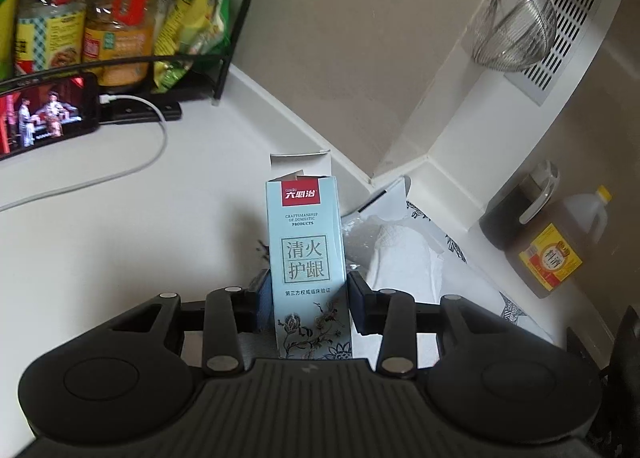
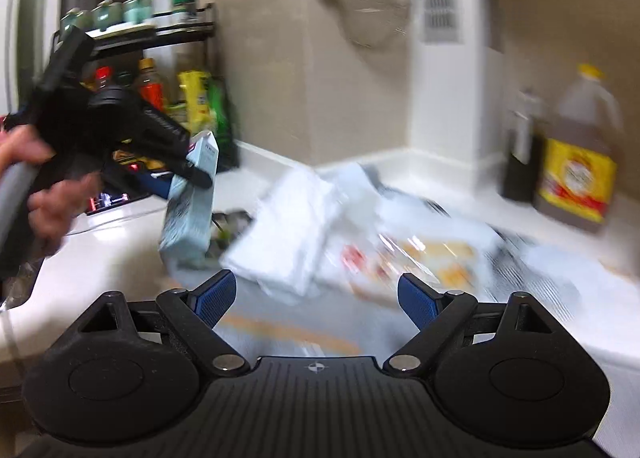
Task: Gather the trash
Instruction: 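Grasp the white tissue on the mat with the right gripper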
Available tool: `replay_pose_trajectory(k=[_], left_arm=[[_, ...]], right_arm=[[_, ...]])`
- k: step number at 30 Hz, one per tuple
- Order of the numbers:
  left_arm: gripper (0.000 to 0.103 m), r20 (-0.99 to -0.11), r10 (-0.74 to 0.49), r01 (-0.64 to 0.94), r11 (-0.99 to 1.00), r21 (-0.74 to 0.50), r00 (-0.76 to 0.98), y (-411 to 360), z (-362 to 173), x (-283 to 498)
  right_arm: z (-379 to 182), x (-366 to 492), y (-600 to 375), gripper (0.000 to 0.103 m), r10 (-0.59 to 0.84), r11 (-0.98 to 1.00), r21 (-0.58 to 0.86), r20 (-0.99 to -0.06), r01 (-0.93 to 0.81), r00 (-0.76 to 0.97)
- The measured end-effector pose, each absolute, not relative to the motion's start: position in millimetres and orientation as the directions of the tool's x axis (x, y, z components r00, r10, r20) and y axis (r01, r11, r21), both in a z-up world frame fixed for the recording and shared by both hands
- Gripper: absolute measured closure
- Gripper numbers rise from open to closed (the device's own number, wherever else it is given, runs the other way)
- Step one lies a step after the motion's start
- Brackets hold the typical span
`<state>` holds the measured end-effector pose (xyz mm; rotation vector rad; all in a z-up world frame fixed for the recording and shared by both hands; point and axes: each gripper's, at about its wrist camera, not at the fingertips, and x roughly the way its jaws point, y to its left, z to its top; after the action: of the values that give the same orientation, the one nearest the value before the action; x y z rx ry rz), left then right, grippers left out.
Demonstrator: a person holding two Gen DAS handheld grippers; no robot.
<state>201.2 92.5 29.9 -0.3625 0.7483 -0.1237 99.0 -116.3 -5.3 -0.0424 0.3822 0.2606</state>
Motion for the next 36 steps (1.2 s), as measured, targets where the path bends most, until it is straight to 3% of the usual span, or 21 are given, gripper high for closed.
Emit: replay_pose_trajectory(k=[10, 12, 14, 25, 26, 28, 31, 36], left_arm=[[0.060, -0.557, -0.273, 0.043, 0.920, -0.390, 0.784, 145.8, 35.5, 106.7], [0.060, -0.555, -0.286, 0.044, 0.912, -0.408, 0.781, 153.2, 31.2, 89.0], [0.060, -0.552, -0.290, 0.043, 0.908, -0.416, 0.782, 158.5, 27.3, 72.9], [0.060, -0.534, -0.279, 0.077, 0.926, -0.369, 0.798, 158.3, 20.8, 21.6], [0.060, -0.533, -0.280, 0.078, 0.926, -0.369, 0.798, 158.2, 20.4, 18.7], [0.060, -0.536, -0.287, 0.083, 0.925, -0.372, 0.794, 157.3, 19.1, 14.1], [0.060, -0.541, -0.291, 0.085, 0.924, -0.372, 0.789, 154.8, 17.0, 8.3], [0.060, -0.531, -0.286, 0.095, 0.929, -0.358, 0.797, 151.3, 20.1, -2.8]], right_arm=[[-25.4, 184.5, -61.3, 0.016, 0.194, 0.970, -0.047, -0.448, -0.240, 0.873], [-28.8, 186.0, -59.6, 0.039, 0.200, 0.969, -0.041, -0.460, -0.245, 0.865], [-30.0, 179.7, -61.7, 0.077, 0.204, 0.970, -0.032, -0.443, -0.243, 0.873], [-3.2, 122.8, -76.6, 0.080, 0.191, 0.974, -0.065, -0.280, -0.217, 0.941], [-1.0, 116.8, -78.0, 0.094, 0.184, 0.975, -0.075, -0.260, -0.210, 0.948], [2.5, 108.0, -78.9, 0.096, 0.179, 0.973, -0.101, -0.230, -0.206, 0.957], [2.0, 104.9, -81.2, 0.096, 0.148, 0.973, -0.141, -0.229, -0.183, 0.962], [-0.5, 106.6, -97.3, 0.097, 0.121, 0.986, -0.077, -0.262, -0.146, 0.957]])
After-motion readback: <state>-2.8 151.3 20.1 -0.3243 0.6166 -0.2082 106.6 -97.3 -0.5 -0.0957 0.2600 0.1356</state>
